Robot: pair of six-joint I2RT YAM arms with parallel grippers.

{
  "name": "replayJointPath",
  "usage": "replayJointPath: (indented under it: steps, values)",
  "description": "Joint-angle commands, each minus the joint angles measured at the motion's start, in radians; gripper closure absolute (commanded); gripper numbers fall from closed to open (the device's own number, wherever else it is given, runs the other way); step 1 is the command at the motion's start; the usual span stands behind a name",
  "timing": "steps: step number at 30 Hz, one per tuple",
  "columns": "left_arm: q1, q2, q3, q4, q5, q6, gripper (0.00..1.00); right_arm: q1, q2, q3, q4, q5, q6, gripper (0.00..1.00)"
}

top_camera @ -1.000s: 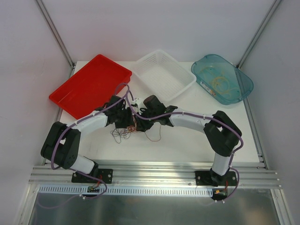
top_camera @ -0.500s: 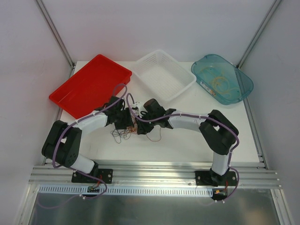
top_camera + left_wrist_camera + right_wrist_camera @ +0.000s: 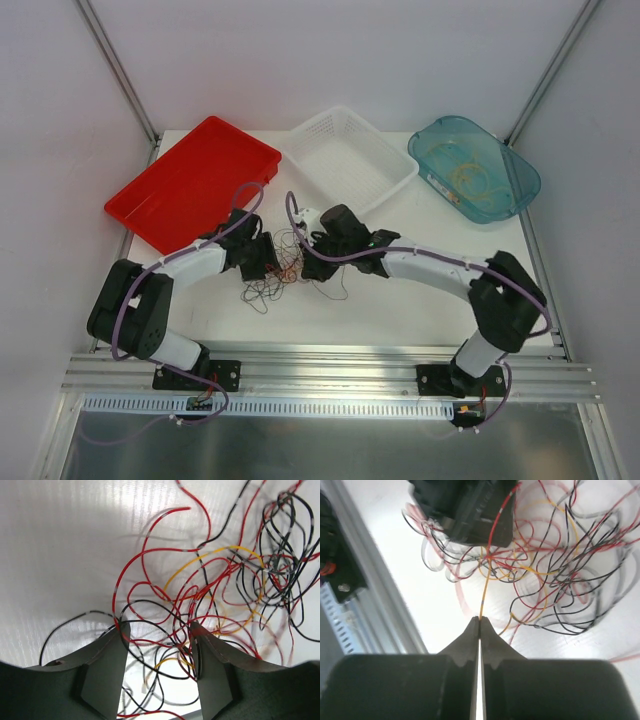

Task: Untangle the cables
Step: Untie the cable.

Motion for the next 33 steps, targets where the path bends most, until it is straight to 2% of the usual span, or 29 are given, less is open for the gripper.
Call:
replayJointPath:
  steps: [1,8,15,19,21,29,33]
  values:
    - [0.013,-0.037,-0.025,0.001,-0.058,-0.055,0.48,0.005,-0.232,0.011,-0.071,0.032,-0.048,0.99]
    - [0.013,-0.040,-0.022,-0.002,-0.071,-0.081,0.48,0.002,-0.480,0.092,-0.257,0.098,-0.091,0.99]
    - [0.013,-0.031,-0.036,-0.014,-0.086,-0.102,0.48,0.002,-0.662,0.234,-0.377,0.210,-0.122,0.99]
    - [0.013,-0.034,-0.037,-0.017,-0.094,-0.109,0.48,0.000,-0.722,0.328,-0.470,0.331,-0.137,0.99]
    - [0.013,-0.036,-0.037,-0.019,-0.095,-0.110,0.48,-0.003,-0.728,0.394,-0.519,0.444,-0.140,0.99]
    - [0.015,-0.020,-0.034,-0.027,-0.112,-0.112,0.48,-0.004,-0.814,0.544,-0.593,0.544,-0.116,0.99]
    - [0.013,-0.013,-0.025,-0.027,-0.097,-0.116,0.47,-0.004,-0.811,0.600,-0.647,0.656,-0.142,0.99]
